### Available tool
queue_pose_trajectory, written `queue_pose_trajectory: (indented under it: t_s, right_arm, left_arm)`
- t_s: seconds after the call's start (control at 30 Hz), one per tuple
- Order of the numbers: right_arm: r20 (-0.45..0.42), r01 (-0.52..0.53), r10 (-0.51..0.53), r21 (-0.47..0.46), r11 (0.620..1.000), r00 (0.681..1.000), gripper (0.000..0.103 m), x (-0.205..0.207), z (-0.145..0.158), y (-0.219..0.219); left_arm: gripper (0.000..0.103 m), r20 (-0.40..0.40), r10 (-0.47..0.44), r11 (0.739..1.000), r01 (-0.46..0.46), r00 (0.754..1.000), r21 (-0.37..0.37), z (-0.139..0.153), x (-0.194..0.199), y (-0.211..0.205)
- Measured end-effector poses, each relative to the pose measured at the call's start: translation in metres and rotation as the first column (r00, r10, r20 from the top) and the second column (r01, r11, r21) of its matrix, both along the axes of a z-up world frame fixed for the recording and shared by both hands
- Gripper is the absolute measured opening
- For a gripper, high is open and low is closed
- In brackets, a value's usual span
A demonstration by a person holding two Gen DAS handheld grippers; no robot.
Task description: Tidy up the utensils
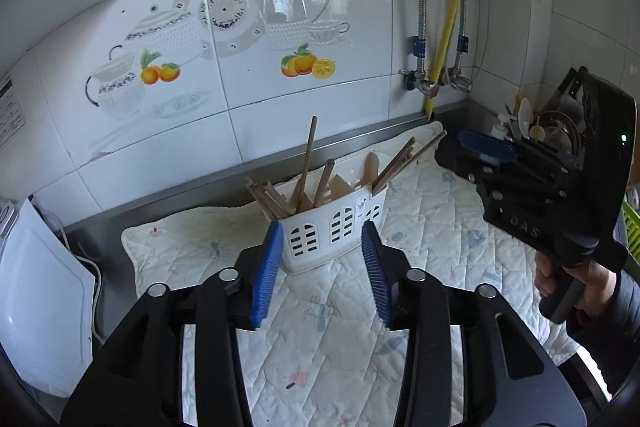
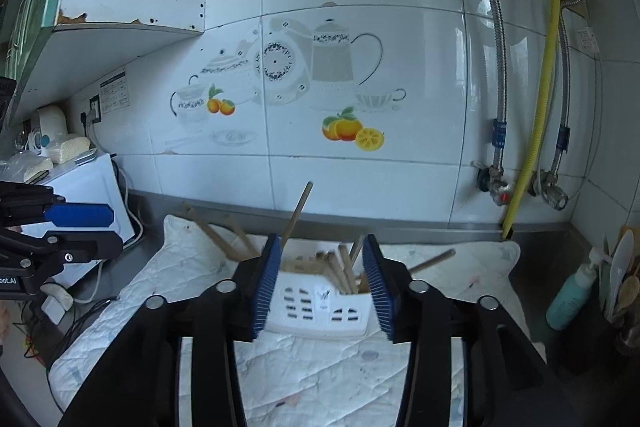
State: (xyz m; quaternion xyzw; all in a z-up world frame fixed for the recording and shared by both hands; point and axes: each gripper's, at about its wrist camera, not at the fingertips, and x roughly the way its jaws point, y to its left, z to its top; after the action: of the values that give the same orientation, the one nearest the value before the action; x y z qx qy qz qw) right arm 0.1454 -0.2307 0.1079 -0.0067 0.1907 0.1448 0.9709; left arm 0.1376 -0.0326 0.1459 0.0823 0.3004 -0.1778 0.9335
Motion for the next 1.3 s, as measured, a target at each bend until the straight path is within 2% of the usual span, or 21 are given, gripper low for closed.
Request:
queue_pose_trajectory:
  t_s: [0.13,0.23,0.33,0.57,0.73,0.83,0.93,1.07,1.3]
  right_arm:
    - [-0.016,0.003,-0.003,-0.002,1.0,1.0,0.047,-0.022,-0.013,0.003]
    - [-0.035,0.017,-0.017,0.013,1.0,0.999,0.054,-0.036,-0.021,0.003]
    - [-0.044,0.032,-0.031,0.008,0.999,0.999,0.055,-0.051,-0.031,0.006]
    - [-0.06,0.056,-0.055,0.023,0.998,0.997,0.058,-0.079,-0.048,0.007]
    - [-0.034,0.098,-0.1,-0.042,0.994,0.994,0.06,-0.096,-0.056,0.015]
    - [-0.037,0.099,-0.1,-0.027,0.995,0.994,0.062,-0.105,-0.057,0.015]
    - [-0.016,0.124,-0.125,-0.036,0.992,0.992,0.069,-0.115,-0.057,0.016]
    - [-0.002,0.147,-0.148,-0.049,0.988,0.989,0.071,-0.125,-0.057,0.015]
    - [0.007,0.18,-0.18,-0.113,0.977,0.984,0.08,-0.133,-0.065,0.02]
  left_arm:
    - [0.046,0.018,0.017,1.0,-0.017,1.0,-0.026,-0.006,-0.017,0.01]
    - [0.058,0.04,0.036,0.999,-0.035,0.999,-0.038,-0.014,-0.031,0.015]
    - [0.061,0.057,0.05,0.998,-0.048,0.997,-0.044,-0.022,-0.044,0.019]
    - [0.074,0.083,0.098,0.994,-0.094,0.992,-0.05,-0.041,-0.066,0.027]
    - [0.082,0.093,0.141,0.989,-0.135,0.986,-0.066,-0.049,-0.073,0.035]
    - [0.088,0.113,0.162,0.985,-0.155,0.98,-0.072,-0.051,-0.08,0.037]
    - [0.092,0.14,0.178,0.983,-0.17,0.974,-0.064,-0.052,-0.088,0.036]
    - [0.096,0.186,0.216,0.976,-0.212,0.959,-0.04,-0.054,-0.098,0.034]
    - [0.098,0.193,0.264,0.964,-0.255,0.945,-0.073,-0.06,-0.103,0.04]
